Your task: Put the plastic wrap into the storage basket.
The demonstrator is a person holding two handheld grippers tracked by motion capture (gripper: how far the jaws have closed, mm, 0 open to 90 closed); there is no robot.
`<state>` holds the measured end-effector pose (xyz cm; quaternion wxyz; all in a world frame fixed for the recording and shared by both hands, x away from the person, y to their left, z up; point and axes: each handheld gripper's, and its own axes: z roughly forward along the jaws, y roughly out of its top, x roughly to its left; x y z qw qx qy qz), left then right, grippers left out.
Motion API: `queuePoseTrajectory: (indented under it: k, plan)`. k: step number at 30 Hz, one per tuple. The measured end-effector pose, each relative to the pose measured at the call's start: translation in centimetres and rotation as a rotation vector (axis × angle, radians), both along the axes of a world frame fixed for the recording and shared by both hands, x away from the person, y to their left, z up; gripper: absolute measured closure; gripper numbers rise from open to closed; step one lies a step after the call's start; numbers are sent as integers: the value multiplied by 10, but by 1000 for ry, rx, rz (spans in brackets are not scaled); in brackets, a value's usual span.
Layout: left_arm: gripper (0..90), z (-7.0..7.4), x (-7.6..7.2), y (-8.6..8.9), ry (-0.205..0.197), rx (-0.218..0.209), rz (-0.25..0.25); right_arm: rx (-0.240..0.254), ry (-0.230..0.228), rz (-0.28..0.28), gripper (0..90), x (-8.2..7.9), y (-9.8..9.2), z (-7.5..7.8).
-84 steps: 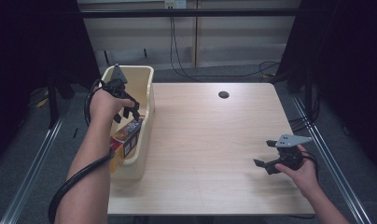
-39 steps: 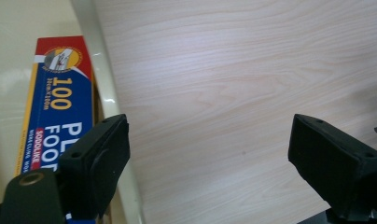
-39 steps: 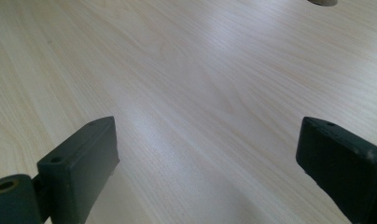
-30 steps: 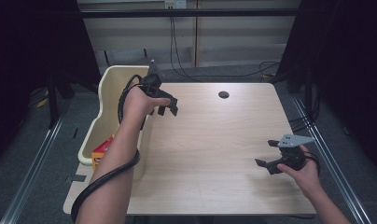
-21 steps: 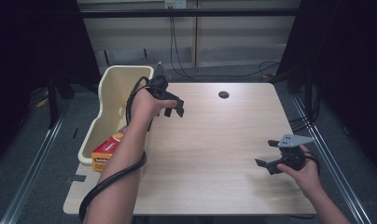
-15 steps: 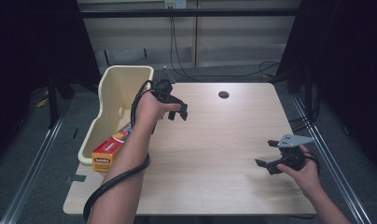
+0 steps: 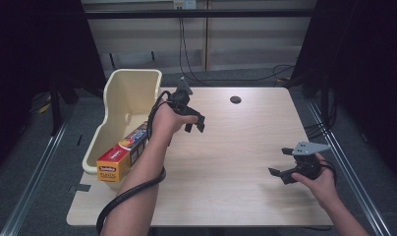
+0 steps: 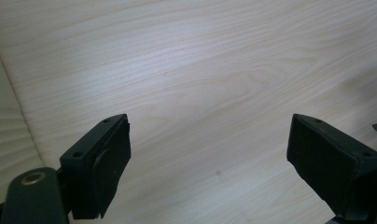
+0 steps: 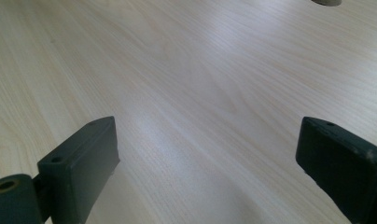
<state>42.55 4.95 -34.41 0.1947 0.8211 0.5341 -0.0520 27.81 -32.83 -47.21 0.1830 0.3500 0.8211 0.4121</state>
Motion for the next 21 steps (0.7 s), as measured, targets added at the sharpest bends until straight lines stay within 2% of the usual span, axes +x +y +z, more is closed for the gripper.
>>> queuePoseTrajectory:
  k: [5, 10, 15, 17, 21]
  plan:
    - [136, -3, -1, -4, -13, -9, -3, 0, 1, 4, 54, 0, 1, 0]
    - [137, -9, -2, -8, -3, -2, -25, -3, 2, 1, 54, 0, 1, 0]
    - [137, -15, -4, -14, -2, -20, -38, -2, -1, 2, 54, 0, 0, 0]
    - [137, -17, -4, -14, -4, -14, -49, -2, 0, 2, 54, 0, 0, 0]
    - [137, -20, -6, -17, 0, -24, -42, -4, 0, -1, 54, 0, 0, 0]
